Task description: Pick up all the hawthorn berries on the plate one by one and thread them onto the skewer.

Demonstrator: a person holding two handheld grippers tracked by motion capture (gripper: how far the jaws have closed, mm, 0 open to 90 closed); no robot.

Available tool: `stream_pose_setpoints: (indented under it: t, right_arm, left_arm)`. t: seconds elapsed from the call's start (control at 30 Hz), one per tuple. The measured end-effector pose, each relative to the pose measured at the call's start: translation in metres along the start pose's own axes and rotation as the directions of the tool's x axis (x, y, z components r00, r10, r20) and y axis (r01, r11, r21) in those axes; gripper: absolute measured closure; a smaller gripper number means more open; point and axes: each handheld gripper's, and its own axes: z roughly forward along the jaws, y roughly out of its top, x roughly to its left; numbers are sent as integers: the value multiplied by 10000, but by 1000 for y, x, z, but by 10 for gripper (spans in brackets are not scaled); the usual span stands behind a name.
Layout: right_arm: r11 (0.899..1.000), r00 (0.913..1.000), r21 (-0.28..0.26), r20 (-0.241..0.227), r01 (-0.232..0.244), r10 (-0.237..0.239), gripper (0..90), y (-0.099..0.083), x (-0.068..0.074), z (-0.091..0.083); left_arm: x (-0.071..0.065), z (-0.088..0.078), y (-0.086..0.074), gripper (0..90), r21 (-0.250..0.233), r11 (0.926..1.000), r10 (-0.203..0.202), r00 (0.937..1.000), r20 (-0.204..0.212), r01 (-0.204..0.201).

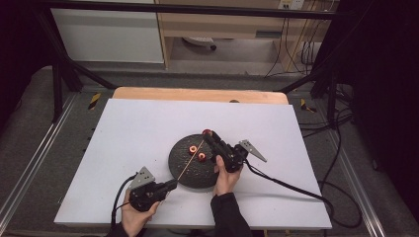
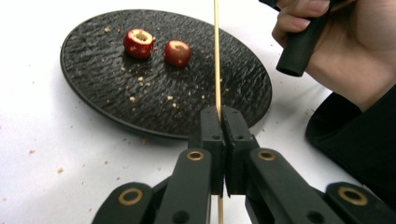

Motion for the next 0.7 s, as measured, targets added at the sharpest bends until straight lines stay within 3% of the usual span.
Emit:
stream_pose_setpoints:
  t: [0.7]
  right_arm:
    - [9982, 9997, 601, -199, -90, 102, 613, -4, 3, -4]
  left_arm:
    - [-4, 25, 36, 882, 130, 9997, 192, 9994, -275, -188]
